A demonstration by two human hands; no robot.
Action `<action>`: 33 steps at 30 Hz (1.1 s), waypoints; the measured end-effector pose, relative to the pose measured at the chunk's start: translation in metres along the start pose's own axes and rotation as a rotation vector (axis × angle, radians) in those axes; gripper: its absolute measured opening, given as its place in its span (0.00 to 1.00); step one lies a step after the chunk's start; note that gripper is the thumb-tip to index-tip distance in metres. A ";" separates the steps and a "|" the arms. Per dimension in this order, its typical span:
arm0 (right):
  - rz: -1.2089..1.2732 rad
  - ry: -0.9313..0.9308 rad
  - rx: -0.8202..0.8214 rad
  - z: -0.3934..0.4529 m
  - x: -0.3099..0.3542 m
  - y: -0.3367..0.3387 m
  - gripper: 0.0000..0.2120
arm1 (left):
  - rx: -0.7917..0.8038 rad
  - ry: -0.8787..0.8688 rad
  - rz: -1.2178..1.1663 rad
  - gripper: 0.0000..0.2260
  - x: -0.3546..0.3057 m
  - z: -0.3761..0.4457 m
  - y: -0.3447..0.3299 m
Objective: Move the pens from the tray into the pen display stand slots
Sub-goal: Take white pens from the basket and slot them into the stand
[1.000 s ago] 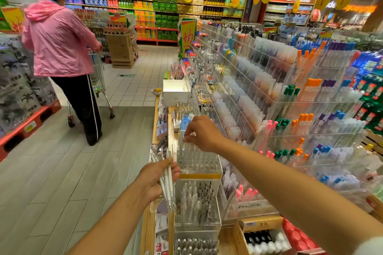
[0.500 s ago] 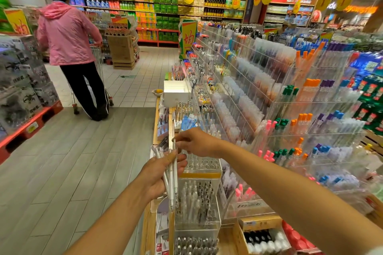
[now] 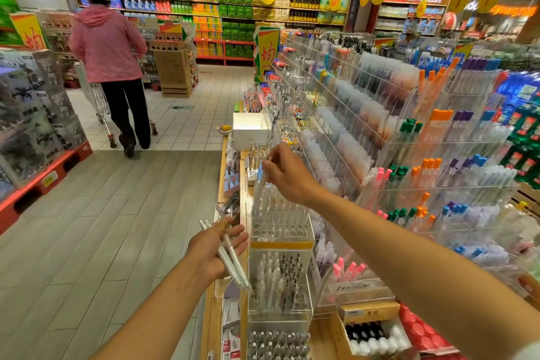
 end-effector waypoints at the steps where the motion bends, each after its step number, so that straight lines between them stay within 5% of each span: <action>1: -0.085 0.033 0.007 0.001 0.000 -0.002 0.05 | -0.020 0.000 0.022 0.06 0.000 0.000 0.002; 5: -0.292 0.115 0.071 0.002 -0.006 -0.015 0.05 | -0.089 -0.019 0.105 0.05 0.001 0.000 0.008; 21: -0.486 0.088 0.103 0.006 -0.016 -0.025 0.04 | -0.070 0.035 0.213 0.07 0.003 -0.003 0.003; 33: -0.687 0.062 0.079 0.006 -0.018 -0.031 0.17 | 0.019 0.040 0.181 0.07 0.010 -0.002 0.000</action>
Point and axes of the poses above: each hand's wrist, its own z-axis towards the middle knuckle, its own y-axis out of the back of the hand, x = y × z, the point moved 2 cm from there along z, towards the middle knuckle, and after that the axes turned 2 degrees about -z, right-handed, at the moved point
